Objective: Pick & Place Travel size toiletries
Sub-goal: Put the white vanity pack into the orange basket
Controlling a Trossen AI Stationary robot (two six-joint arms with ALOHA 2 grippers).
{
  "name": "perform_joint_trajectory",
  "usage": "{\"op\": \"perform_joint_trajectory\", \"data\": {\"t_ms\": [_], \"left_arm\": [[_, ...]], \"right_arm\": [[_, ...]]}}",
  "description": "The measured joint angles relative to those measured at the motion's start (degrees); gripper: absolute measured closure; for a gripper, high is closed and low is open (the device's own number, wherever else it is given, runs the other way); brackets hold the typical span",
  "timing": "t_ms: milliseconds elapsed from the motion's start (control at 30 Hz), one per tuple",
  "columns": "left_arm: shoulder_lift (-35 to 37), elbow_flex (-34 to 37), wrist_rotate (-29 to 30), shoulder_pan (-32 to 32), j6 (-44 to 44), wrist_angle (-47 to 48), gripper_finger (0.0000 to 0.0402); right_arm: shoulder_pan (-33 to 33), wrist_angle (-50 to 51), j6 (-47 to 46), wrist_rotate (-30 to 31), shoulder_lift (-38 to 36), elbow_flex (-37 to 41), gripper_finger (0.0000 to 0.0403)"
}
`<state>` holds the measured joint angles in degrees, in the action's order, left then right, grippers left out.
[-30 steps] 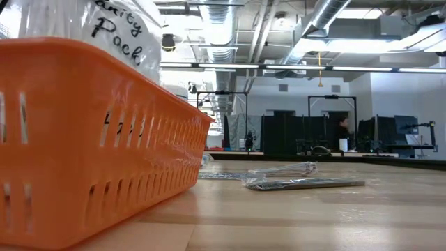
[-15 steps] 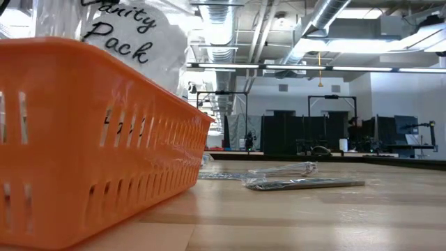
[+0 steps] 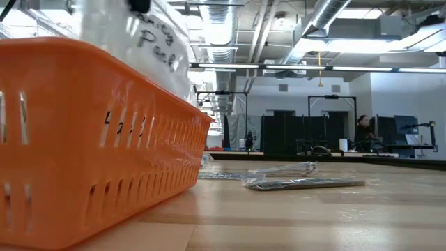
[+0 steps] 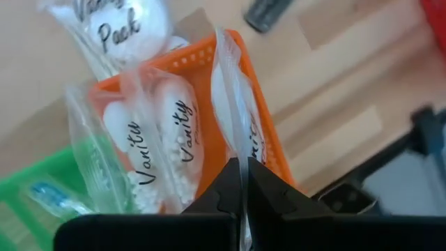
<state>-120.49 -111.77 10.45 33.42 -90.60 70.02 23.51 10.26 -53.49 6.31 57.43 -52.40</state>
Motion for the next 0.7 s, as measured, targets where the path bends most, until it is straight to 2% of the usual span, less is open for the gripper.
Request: {"op": "perform_joint_trajectory", "data": {"t_ms": [333, 500, 700], "left_arm": [[0.1, 2.4, -0.2, -1.3, -11.1, -0.4, 0.0401], [0.1, 6.4, -2.5, -0.9, -11.9, -1.1, 0.0401], [0.1, 7.6, -0.1, -0.4, -11.8, -1.5, 0.0400]], "right_arm": [[0.0, 0.0, 0.1, 0.2, 0.0, 0.0, 0.0101], [0.0, 0.0, 0.1, 0.2, 0.0, 0.0, 0.0101], [0.0, 0.0, 0.1, 0.2, 0.0, 0.0, 0.0101]]}}
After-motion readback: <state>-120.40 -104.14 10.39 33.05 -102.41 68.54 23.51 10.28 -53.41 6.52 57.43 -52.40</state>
